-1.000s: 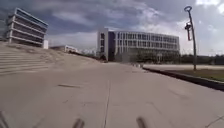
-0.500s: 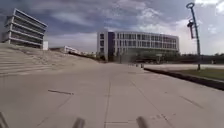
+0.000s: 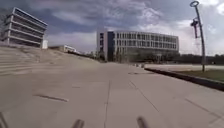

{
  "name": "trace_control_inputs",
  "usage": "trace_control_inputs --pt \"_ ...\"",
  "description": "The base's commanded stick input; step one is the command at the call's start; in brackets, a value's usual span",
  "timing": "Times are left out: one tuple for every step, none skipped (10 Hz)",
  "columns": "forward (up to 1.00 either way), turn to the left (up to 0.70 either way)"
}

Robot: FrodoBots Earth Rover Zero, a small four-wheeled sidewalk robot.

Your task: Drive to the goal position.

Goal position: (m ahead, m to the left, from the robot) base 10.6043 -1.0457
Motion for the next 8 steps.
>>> trace_control_inputs --pt "0.70 0.00" --pt "0.70 0.00" --pt "0.70 0.00" --pt "0.70 0.00" --pt "0.70 0.00" --pt "0.70 0.00" --pt "0.70 0.00" --pt "0.70 0.00"
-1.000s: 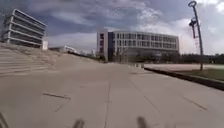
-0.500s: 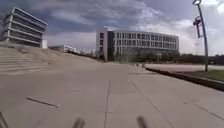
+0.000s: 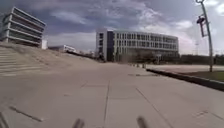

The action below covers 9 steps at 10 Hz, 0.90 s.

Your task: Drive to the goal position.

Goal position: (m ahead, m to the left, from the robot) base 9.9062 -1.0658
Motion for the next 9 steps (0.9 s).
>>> trace_control_inputs --pt "0.70 0.00" --pt "0.70 0.00" --pt "0.70 0.00" --pt "0.70 0.00" --pt "0.70 0.00" --pt "0.70 0.00" --pt "0.70 0.00" --pt "0.70 0.00" --pt "0.70 0.00"
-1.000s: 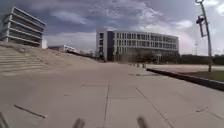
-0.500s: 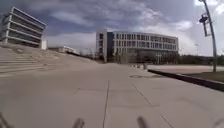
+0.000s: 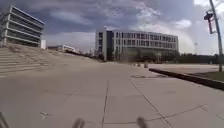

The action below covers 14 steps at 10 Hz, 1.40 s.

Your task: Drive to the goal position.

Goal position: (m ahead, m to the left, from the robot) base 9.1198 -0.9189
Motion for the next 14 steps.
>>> trace_control_inputs --pt "0.70 0.00" --pt "0.70 0.00" --pt "0.70 0.00" --pt "0.70 0.00" --pt "0.70 0.00" --pt "0.70 0.00" --pt "0.70 0.00" --pt "0.70 0.00" --pt "0.70 0.00" --pt "0.70 0.00" --pt "0.70 0.00" --pt "0.70 0.00" --pt "0.70 0.00" --pt "0.70 0.00"
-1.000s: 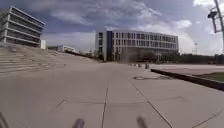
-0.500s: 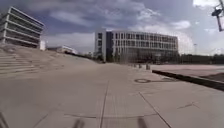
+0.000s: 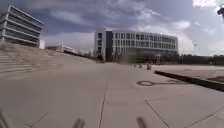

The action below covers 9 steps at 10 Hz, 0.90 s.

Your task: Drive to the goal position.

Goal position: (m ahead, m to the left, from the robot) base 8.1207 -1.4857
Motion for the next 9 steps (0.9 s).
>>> trace_control_inputs --pt "0.70 0.00" --pt "0.70 0.00" --pt "0.70 0.00" --pt "0.70 0.00" --pt "0.70 0.00" --pt "0.70 0.00" --pt "0.70 0.00" --pt "0.70 0.00" --pt "0.70 0.00"
